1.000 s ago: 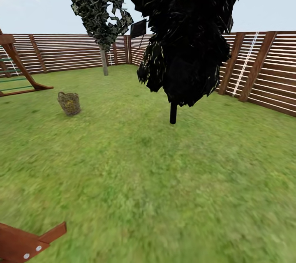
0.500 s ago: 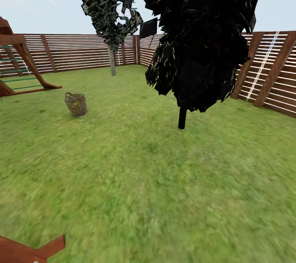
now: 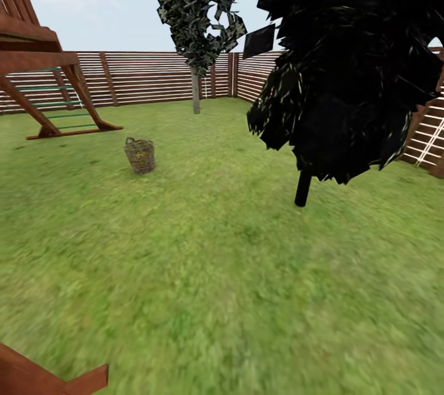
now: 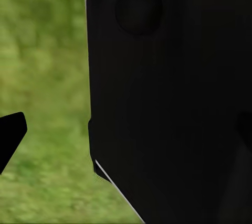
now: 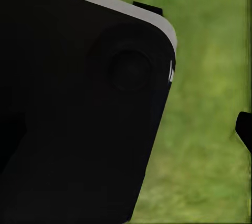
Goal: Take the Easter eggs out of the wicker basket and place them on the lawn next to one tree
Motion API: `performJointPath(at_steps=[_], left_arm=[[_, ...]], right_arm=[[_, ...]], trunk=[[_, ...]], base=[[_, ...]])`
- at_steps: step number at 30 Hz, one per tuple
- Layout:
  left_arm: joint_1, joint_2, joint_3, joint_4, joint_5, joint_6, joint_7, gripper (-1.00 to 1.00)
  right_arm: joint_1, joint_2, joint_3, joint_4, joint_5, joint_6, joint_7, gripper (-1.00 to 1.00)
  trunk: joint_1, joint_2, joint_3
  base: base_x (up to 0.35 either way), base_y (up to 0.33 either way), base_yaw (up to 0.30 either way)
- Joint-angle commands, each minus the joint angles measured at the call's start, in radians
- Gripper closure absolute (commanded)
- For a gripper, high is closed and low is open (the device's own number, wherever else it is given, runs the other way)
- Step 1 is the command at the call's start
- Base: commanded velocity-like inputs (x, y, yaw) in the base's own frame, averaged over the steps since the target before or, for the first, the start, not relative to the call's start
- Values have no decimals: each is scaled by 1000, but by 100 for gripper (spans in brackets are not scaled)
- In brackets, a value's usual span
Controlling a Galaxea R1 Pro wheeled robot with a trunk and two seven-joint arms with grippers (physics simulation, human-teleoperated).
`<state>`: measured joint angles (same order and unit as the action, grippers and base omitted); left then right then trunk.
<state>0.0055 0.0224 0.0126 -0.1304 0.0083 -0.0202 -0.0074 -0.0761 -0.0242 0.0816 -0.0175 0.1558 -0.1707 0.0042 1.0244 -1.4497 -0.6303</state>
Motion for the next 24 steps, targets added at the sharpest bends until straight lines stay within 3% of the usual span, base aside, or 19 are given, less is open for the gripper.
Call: performJointPath(at_steps=[1, 7, 24], left_arm=[[1, 0, 1, -2, 1, -1, -1, -100], [1, 0, 1, -2, 1, -1, 0, -100], [1, 0, 1, -2, 1, -1, -1, -100]], right_arm=[[-1, 0, 7, 1, 0, -3, 0, -100], [-1, -2, 6, 1, -1, -3, -1, -100], [0, -3, 1, -1, -4, -1, -1, -100]], trunk=[[1, 0, -1], [1, 0, -1], [1, 0, -1]], base=[[340, 0, 262], [340, 0, 213], [340, 0, 9]])
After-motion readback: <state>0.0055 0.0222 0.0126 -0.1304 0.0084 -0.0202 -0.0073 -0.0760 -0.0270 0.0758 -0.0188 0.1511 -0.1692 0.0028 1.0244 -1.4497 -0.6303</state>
